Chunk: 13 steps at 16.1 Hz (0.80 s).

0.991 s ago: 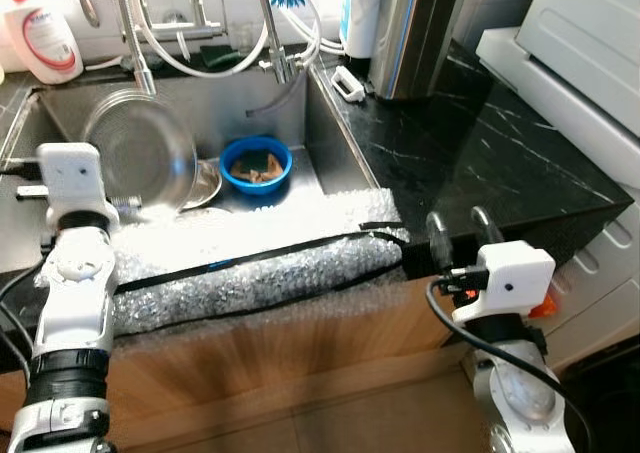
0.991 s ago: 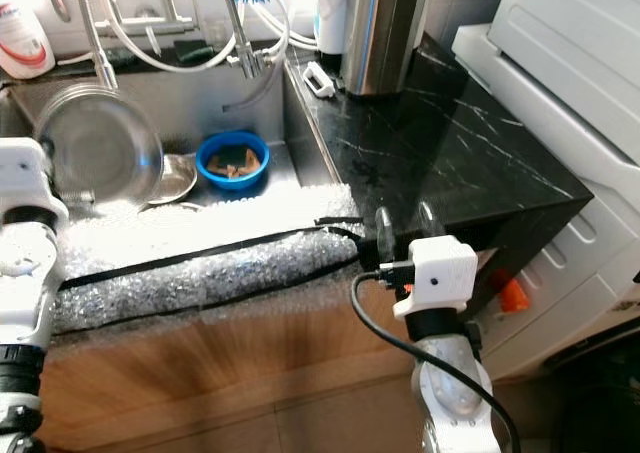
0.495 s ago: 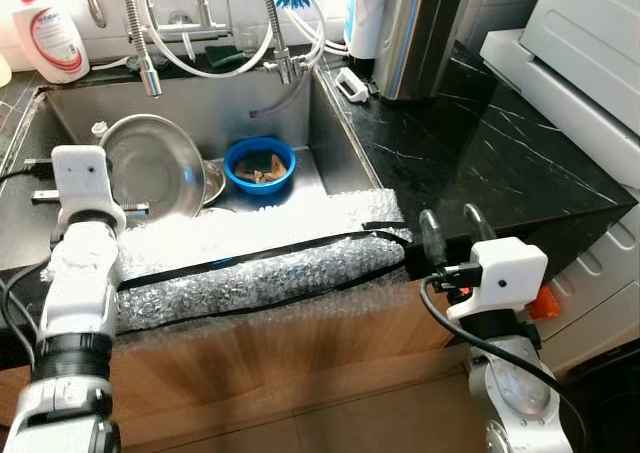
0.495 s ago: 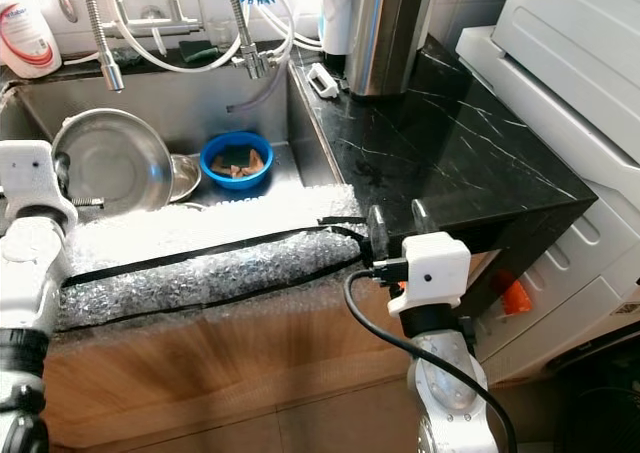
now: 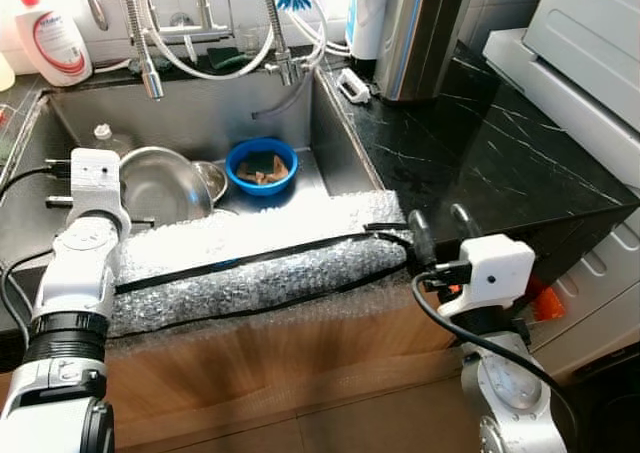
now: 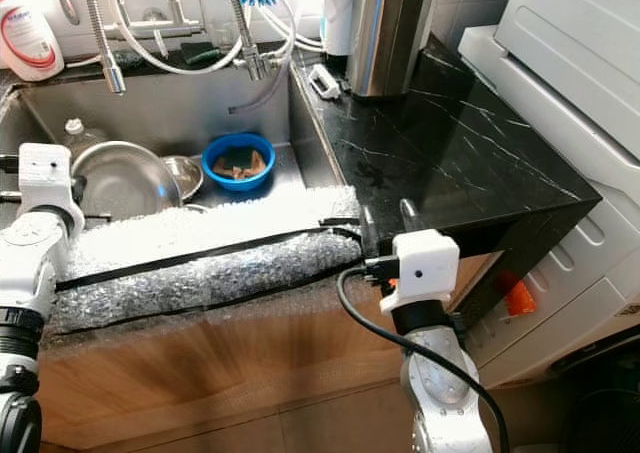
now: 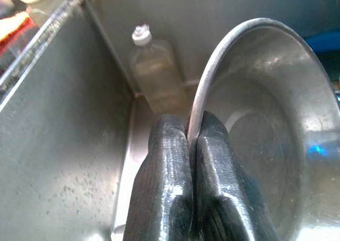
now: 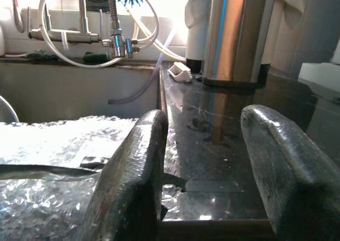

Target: Kitchen organization

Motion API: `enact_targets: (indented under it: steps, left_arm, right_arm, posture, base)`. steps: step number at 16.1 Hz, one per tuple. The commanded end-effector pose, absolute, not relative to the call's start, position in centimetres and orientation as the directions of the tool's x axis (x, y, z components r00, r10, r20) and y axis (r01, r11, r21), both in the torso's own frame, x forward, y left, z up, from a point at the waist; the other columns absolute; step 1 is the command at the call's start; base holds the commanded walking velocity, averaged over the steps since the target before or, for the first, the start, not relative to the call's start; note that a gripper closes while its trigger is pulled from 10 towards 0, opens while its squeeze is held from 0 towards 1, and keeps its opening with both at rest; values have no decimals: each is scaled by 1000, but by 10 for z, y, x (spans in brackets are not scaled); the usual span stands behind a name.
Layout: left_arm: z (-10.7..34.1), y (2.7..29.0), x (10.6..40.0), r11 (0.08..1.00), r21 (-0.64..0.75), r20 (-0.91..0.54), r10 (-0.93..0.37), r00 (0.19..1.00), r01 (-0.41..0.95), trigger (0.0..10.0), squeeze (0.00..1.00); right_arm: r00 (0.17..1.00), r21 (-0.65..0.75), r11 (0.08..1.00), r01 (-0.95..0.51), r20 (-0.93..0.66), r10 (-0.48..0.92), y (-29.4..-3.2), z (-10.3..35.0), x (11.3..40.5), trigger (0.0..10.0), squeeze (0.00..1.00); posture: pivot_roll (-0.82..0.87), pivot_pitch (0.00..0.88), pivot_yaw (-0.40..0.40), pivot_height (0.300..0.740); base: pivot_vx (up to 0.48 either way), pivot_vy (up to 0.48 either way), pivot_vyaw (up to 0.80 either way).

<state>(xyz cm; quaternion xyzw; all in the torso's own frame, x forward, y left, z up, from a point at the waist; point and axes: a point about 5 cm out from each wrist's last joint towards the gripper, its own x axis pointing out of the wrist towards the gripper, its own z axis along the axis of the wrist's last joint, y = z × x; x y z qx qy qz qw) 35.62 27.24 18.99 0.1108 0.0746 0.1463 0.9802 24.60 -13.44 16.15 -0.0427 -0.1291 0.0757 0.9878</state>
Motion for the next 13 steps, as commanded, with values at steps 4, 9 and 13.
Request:
enact_targets:
  steps: [4, 9, 13]
  left_arm:
    - [171, 266, 353, 957, 210, -258, 250, 933, -198, 9373, 0]
    - [169, 267, 352, 963, 196, -284, 239, 929, -188, 8784, 1000]
    - [170, 268, 352, 964, 183, -279, 239, 930, -193, 8627, 1000]
  right_arm:
    - [962, -86, 984, -153, 214, 168, -133, 156, 247, 10000, 0]
    - [962, -81, 983, -164, 209, 178, -133, 156, 247, 10000, 0]
    - [962, -80, 982, -169, 204, 182, -133, 156, 247, 10000, 0]
  posture:
    - [42, 80, -7, 740]
    - [41, 81, -9, 740]
    - [42, 88, -11, 740]
  base:
    - [0, 0, 0]
    - [0, 0, 0]
    - [0, 0, 0]
